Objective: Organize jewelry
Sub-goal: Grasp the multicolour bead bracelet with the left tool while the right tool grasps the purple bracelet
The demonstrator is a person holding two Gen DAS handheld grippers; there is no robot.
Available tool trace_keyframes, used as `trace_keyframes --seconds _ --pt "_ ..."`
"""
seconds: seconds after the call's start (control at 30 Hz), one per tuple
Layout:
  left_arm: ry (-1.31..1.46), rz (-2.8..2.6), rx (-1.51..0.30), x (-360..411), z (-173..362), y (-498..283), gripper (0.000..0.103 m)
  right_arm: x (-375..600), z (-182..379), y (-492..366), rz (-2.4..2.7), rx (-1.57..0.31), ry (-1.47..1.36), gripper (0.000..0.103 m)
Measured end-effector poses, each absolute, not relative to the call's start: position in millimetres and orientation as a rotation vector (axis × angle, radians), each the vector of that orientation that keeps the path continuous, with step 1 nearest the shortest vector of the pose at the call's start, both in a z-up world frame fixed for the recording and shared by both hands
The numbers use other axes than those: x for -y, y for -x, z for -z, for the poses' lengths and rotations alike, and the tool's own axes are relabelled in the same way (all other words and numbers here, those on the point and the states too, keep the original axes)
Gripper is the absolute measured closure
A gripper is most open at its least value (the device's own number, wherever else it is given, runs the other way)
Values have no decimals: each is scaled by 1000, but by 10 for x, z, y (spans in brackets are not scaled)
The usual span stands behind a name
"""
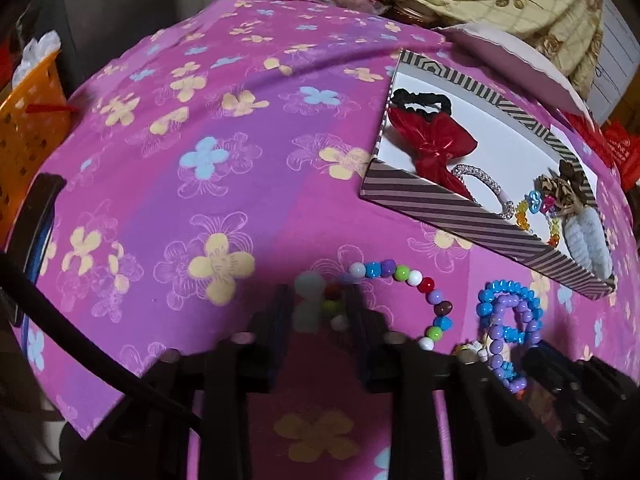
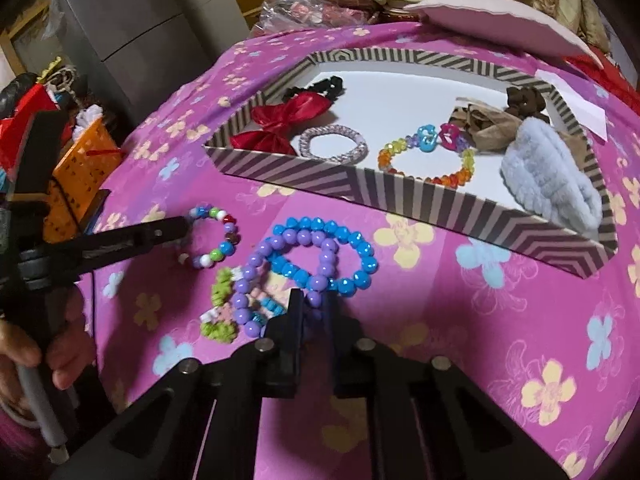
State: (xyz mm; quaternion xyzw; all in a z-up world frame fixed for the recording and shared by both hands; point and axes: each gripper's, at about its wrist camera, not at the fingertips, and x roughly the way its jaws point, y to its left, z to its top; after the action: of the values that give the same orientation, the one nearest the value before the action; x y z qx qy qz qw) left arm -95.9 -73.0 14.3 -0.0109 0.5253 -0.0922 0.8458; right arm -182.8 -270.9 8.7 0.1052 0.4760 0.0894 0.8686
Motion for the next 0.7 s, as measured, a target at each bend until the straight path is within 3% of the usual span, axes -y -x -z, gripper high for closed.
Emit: trace_keyframes --seconds 0.7 --pt "75 357 -1018 732 -967 1140 100 2992 -1104 1999 -186 -813 -161 94"
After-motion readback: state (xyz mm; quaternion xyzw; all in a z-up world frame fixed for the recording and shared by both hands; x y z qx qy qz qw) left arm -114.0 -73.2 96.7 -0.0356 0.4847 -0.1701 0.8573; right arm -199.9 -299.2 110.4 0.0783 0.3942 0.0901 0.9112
